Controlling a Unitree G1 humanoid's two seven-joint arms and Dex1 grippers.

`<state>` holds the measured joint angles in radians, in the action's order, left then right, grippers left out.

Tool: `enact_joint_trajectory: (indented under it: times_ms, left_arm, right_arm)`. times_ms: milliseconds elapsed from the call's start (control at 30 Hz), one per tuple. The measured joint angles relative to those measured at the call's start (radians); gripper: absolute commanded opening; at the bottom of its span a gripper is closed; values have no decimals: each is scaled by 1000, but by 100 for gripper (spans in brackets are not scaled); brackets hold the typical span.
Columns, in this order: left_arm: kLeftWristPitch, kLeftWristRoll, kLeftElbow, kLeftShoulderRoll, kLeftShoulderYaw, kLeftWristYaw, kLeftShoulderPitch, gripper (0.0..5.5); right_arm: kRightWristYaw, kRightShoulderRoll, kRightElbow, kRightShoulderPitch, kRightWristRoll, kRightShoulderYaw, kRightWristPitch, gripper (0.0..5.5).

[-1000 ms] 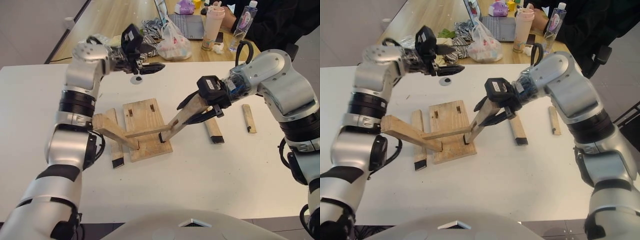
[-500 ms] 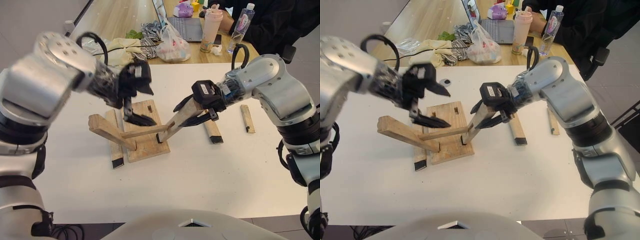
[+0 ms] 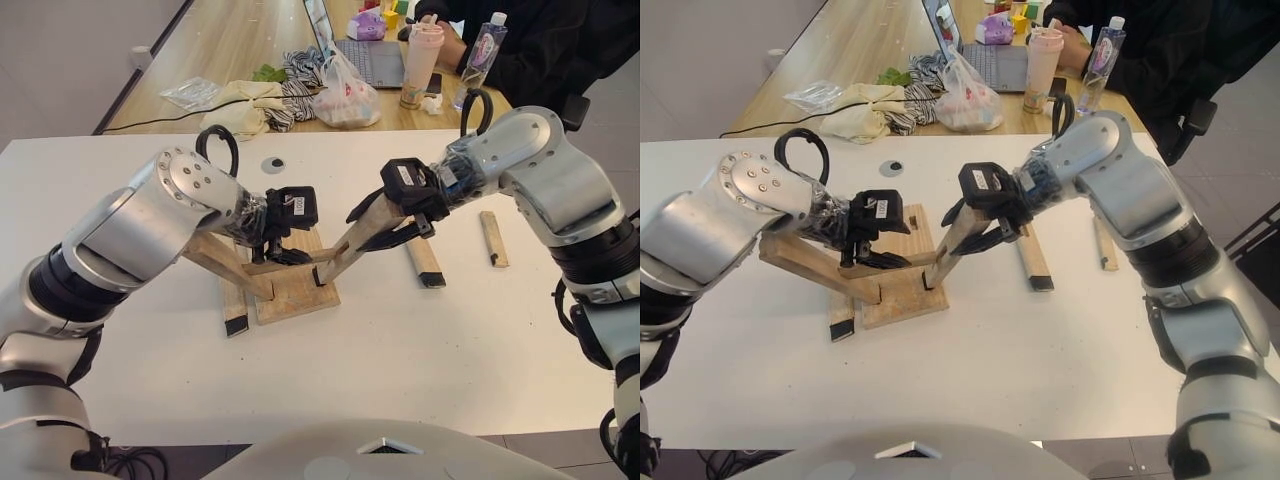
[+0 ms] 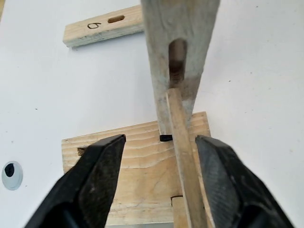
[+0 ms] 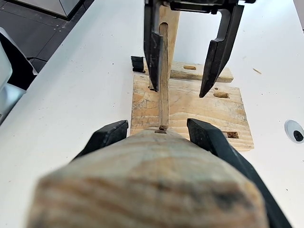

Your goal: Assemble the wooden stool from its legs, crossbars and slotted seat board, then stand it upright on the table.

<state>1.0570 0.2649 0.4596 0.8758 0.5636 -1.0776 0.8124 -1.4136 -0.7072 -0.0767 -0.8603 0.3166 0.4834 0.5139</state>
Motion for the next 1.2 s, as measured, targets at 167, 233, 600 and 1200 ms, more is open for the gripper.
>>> enact_joint_trajectory:
  times_ms: [167,233,600,1200]
  left_arm:
    - [-14,-6,-21,-30,40,-3,-31,158]
    - [-6,1,-10,-29,54,-19,-28,130]
    - [-35,-9,-23,-24,38,-32,-29,88]
    - [4,28,22,-33,-61,10,-67,67]
  right_arm:
    - [3,28,-1,-7,-3,4,-9,204]
    - [4,28,2,-7,-3,5,-9,204]
    - [-3,33,26,-19,-3,11,-12,204]
    - [-86,123,189,-204,-62,120,-70,205]
